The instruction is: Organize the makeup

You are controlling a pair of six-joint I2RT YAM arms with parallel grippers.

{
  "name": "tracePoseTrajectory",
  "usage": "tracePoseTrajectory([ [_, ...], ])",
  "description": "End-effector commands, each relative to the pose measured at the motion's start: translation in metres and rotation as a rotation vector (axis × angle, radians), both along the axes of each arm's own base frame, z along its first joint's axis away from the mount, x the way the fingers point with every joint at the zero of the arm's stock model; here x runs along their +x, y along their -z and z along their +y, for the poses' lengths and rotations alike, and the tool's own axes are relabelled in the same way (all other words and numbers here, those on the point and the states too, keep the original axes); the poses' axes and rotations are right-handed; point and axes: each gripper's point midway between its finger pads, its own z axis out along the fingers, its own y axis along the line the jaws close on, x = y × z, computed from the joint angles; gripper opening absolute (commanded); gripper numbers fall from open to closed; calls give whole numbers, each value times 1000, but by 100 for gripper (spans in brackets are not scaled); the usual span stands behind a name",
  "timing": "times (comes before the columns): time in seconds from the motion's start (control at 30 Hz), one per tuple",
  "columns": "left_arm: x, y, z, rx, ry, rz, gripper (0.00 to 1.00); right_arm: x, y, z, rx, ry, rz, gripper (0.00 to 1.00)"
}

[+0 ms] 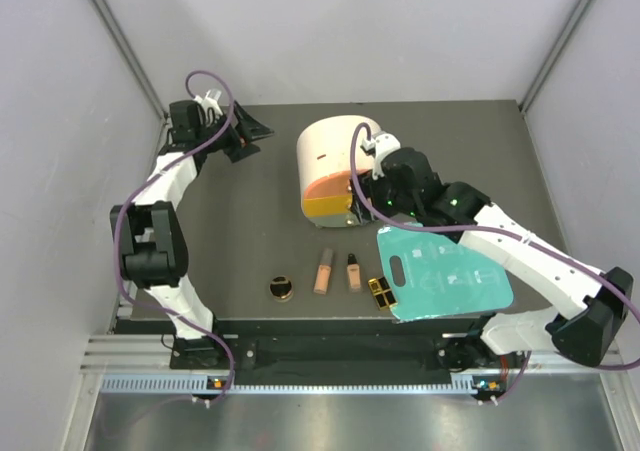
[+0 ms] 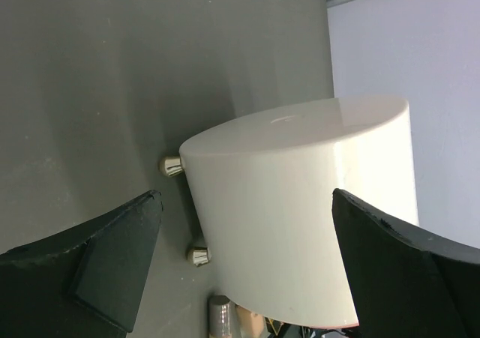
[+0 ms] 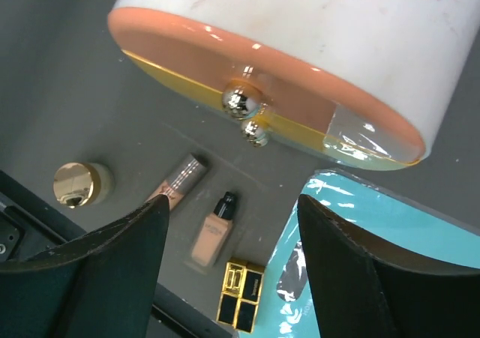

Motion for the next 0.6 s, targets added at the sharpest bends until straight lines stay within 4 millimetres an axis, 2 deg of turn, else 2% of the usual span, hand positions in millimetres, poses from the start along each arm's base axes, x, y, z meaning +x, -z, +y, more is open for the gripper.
tracePoseTrajectory([
  [0.0,-7,-51,-2,6,38,-160,99,-5,-19,14,52,9,-40,70],
  [0.03,-4,-58,-2,1,37,-175,99,-5,-19,16,54,12,-40,70],
  [0.13,6,-64,-2,-12,24,-172,99,0,-18,24,67,24,-39,71],
  [0.17,5,-67,-5,-36,52,-170,98,1,-18,25,70,29,-39,71],
  [0.2,10,-60,-8,-59,68,-147,97,4,-21,27,89,41,-47,71],
  [0.23,13,-67,-10,-87,80,-147,92,5,-21,29,97,43,-48,72],
  [0.3,20,-64,-15,-102,104,-148,90,11,-21,35,109,49,-59,72],
  [0.33,23,-68,-16,-103,105,-160,88,13,-20,36,109,52,-59,72],
  [0.4,27,-67,-21,-111,123,-158,82,21,-18,39,96,74,-64,72],
  [0.43,30,-74,-24,-110,133,-174,78,23,-19,39,92,79,-68,72],
  [0.47,30,-73,-26,-110,143,-152,69,27,-15,41,78,86,-66,72],
  [0.5,31,-69,-30,-105,154,-136,65,31,-20,42,80,98,-80,72],
  [0.53,33,-77,-33,-74,168,-177,59,35,-19,44,74,103,-80,72],
  [0.57,34,-76,-35,-54,174,-179,56,37,-20,45,71,106,-85,72],
])
